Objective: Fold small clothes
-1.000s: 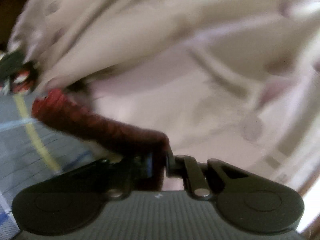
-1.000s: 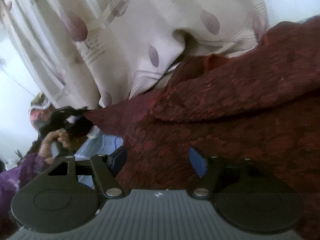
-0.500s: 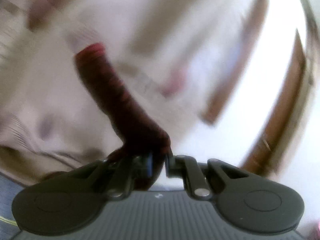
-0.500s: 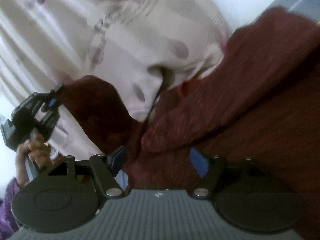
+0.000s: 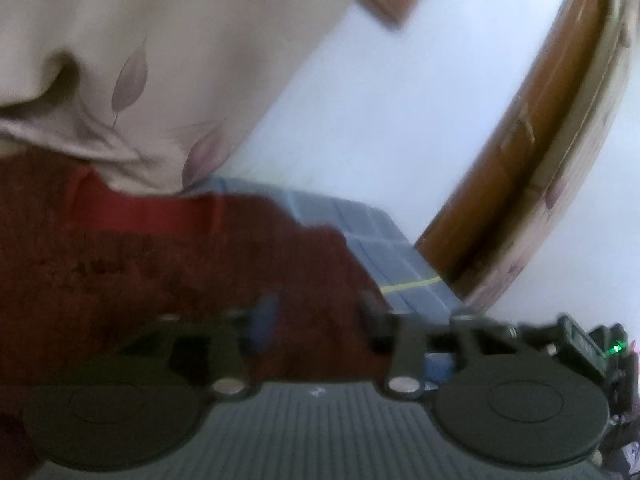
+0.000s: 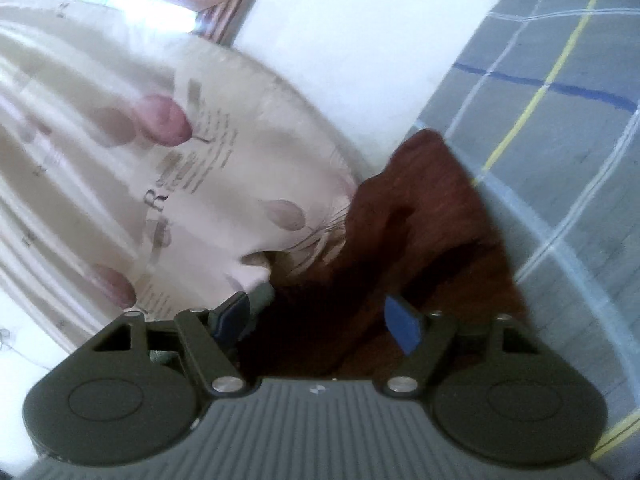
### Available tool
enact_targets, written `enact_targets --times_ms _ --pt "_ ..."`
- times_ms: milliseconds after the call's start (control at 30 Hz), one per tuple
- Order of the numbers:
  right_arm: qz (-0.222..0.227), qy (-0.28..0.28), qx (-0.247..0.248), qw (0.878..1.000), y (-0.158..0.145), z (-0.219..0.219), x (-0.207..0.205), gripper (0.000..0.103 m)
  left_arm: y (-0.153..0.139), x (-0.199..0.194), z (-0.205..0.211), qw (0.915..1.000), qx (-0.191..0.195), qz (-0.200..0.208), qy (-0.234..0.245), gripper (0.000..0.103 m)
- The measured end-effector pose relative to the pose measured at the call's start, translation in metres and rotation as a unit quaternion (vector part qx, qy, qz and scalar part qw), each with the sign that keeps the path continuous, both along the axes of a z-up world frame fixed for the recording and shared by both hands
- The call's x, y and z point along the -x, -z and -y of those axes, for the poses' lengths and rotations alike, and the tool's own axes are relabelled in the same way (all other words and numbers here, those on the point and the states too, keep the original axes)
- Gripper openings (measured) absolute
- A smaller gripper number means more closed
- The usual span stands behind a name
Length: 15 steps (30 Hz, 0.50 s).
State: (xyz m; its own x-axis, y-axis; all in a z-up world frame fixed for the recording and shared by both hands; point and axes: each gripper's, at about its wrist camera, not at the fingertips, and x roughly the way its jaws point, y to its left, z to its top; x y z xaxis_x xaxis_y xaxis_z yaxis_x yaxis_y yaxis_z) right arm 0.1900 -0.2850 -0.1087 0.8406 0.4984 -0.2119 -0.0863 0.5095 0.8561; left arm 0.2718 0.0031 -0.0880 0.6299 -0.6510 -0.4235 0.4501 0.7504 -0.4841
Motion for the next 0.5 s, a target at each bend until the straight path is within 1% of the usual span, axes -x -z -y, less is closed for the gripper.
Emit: enact_targets --times_ms 33,100,133,200,233,300,333,400,467,500 --pt "-0.002 -0.001 0.0 1.0 0.0 0.004 -0.002 0.076 -0.001 0.005 -0.006 0.9999 0.015 0.005 -0.006 0.074" --pt "-0.008 -0.005 0.0 1.0 -0.002 0.01 -0.007 0.076 -0.011 0.02 -0.022 0.9984 0.043 0.028 -0.025 0.085" --pt "-0.008 -0.005 0.0 1.0 -0.004 0.013 -0.008 0.076 -0.016 0.027 -0.022 0.9978 0.044 0.033 -0.036 0.087" --pt "-0.006 0.001 0.003 1.0 -0.009 0.019 -0.012 0.076 -0.024 0.04 -0.037 0.9961 0.052 0.037 -0.061 0.088" --pt "-0.01 -0.002 0.008 1.0 -0.012 0.021 -0.016 0.076 -0.024 0.048 -0.046 0.9954 0.055 0.034 -0.071 0.088" --pt "-0.014 -0.011 0.019 1.0 -0.018 0.023 -0.025 0.076 -0.02 0.057 -0.064 0.9944 0.054 0.017 -0.089 0.088" --pt "-0.015 -0.019 0.028 0.999 -0.02 0.022 -0.028 0.076 -0.017 0.066 -0.075 0.9934 0.058 0.009 -0.098 0.088" --pt "-0.015 -0.04 0.063 0.997 -0.026 0.015 -0.036 0.075 -0.01 0.077 -0.094 0.9904 0.071 0.0 -0.119 0.088" --pt "-0.036 -0.049 0.11 0.992 -0.027 0.004 -0.047 0.073 0.0 0.087 -0.106 0.9879 0.069 -0.007 -0.138 0.088" --pt "-0.053 -0.058 0.133 0.988 -0.027 -0.004 -0.054 0.069 0.004 0.093 -0.111 0.9865 0.064 -0.007 -0.151 0.088"
